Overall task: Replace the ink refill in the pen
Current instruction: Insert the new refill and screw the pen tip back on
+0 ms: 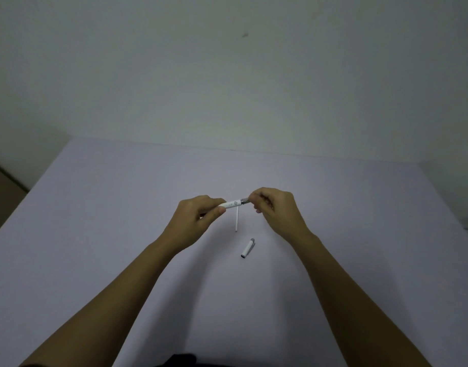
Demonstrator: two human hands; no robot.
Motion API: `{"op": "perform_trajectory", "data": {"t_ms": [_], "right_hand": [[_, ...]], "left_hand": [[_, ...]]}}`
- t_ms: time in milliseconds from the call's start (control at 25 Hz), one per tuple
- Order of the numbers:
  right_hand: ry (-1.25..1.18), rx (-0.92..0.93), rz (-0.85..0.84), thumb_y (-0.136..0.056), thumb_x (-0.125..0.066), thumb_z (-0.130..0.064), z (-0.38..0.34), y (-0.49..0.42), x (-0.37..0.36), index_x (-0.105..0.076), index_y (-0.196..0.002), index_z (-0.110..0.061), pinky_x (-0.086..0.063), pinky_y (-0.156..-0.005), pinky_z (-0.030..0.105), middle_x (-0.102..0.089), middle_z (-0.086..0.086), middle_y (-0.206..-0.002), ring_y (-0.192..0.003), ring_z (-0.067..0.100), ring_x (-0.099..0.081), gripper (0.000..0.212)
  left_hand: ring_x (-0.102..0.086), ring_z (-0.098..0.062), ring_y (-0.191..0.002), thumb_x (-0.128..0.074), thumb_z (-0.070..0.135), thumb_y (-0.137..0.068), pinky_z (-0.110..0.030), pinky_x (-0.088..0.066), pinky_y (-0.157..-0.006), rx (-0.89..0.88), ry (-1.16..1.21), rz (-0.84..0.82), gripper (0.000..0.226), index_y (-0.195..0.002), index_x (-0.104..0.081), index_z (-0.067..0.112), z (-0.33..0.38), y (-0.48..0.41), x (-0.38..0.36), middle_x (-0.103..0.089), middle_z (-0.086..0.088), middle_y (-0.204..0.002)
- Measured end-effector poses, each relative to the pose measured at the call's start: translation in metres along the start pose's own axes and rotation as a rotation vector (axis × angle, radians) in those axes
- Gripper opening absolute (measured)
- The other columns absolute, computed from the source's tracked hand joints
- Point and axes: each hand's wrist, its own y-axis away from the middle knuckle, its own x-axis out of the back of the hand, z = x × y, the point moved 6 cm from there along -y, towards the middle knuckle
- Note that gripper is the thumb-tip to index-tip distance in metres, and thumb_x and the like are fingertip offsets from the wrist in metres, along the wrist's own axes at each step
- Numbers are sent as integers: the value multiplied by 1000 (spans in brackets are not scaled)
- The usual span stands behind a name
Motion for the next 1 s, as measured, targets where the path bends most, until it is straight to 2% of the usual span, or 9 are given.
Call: {"op": "perform_trajectory", "data": {"t_ms": [160,240,280,360,560,720,840,920,1000], "right_hand": [[155,19,-23,-94,-50,-31,-10,-2,2,-67,-72,-13,-39,-56,29,-62,16,-62,-55,20,-51,33],[82,24,-31,-93,-53,-26,-13,0,1,-66,-88,-16,-46,-60,25,-64,6,-71,-62,15,-59,17],[40,22,-38,-91,-56,-24,-13,1,0,-63,-96,-19,-47,-61,16,-64,-2,-75,-66,6,-61,10],[-8,19,-58,-89,-59,-18,-13,1,1,-61,-97,-22,-46,-65,4,-63,-10,-80,-71,-5,-63,9],[-9,16,-122,-88,-59,-15,-14,0,3,-63,-85,-25,-45,-63,4,-65,-10,-73,-66,-4,-62,12],[-86,42,-95,-84,-65,-12,-19,1,6,-66,-79,-30,-47,-63,10,-67,-12,-73,-69,9,-64,18],[-115,126,-43,-79,-70,-6,-23,3,12,-72,-84,-18,-47,-66,9,-68,-12,-76,-70,4,-64,14],[-78,146,-15,-79,-70,-7,-25,5,13,-73,-90,-13,-46,-67,7,-69,-9,-77,-72,-1,-64,12],[-21,159,3,-82,-67,-10,-27,6,12,-72,-93,-12,-45,-67,7,-68,-7,-78,-72,-3,-63,12]], "left_hand": [[-47,-6,-58,-58,19,-90,-9,-34,-58,-55,-30,59,18,-103,-69,21,6,3,3,-53,6,-63],[-46,-8,-57,-57,20,-90,-12,-33,-56,-52,-46,47,17,-102,-69,21,5,3,4,-55,1,-62],[-46,-9,-56,-56,20,-90,-12,-33,-56,-46,-54,46,16,-101,-69,20,4,2,5,-55,-2,-61],[-45,-11,-55,-56,20,-91,-12,-33,-56,-45,-59,46,15,-99,-69,20,4,1,7,-54,-4,-60],[-45,-12,-57,-55,18,-92,-14,-34,-56,-83,-54,-8,15,-97,-68,16,4,5,9,-55,-5,-61],[-44,-11,-54,-54,22,-92,-12,-32,-49,-25,52,-24,16,-92,-70,19,2,9,9,-52,-1,-57],[-41,-7,-48,-57,25,-90,-11,-30,-45,44,138,-21,17,-88,-72,21,0,7,12,-52,-2,-55],[-44,-12,-52,-58,23,-90,-15,-31,-48,-24,75,-15,14,-91,-71,19,5,6,16,-54,-7,-57],[-46,-17,-57,-59,19,-89,-17,-32,-52,-80,13,1,12,-92,-71,19,9,5,20,-52,-2,-56]]}}
